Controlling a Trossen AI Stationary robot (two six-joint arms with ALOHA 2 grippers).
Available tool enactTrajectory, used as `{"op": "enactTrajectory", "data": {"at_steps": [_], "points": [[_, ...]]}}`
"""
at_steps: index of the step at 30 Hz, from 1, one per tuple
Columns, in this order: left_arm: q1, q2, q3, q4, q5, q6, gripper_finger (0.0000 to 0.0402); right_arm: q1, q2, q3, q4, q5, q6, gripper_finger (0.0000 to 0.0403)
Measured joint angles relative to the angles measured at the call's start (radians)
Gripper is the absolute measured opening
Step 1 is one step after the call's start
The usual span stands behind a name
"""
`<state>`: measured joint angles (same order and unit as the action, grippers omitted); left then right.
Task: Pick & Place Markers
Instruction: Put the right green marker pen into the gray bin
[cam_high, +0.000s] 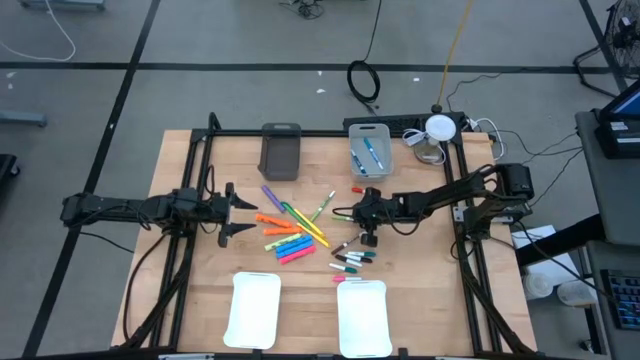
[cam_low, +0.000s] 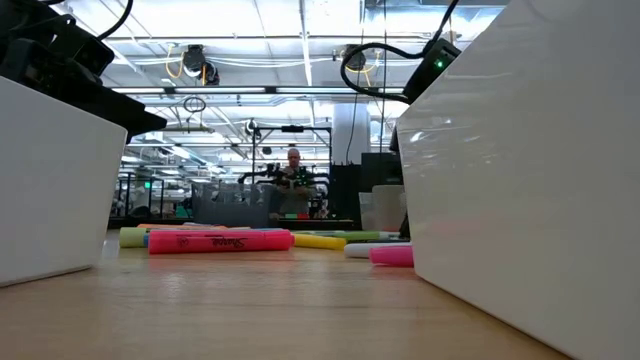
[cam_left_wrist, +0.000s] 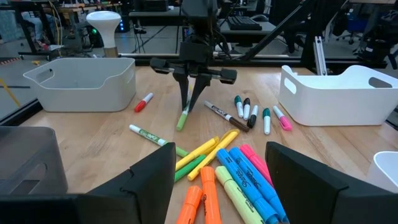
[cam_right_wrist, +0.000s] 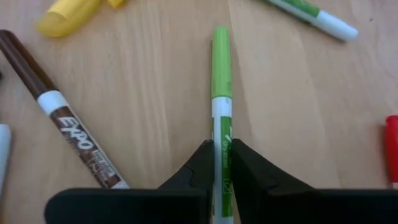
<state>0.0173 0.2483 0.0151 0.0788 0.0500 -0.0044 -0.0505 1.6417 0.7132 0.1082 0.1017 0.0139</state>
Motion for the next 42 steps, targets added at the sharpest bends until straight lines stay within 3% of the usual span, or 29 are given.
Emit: {"op": "enactTrajectory", "data": {"at_steps": [12,42], "points": [[0.0,0.0,0.0,0.0,0.0,0.0,0.0251,0.0,-0.071,0.002,-0.011,0.001,0.0,0.0028],[0.0,0.0,0.0,0.0,0.0,0.0,0.0251,-0.002,-0.084,0.003,0.003,0.002,-0.013,0.0032]]}}
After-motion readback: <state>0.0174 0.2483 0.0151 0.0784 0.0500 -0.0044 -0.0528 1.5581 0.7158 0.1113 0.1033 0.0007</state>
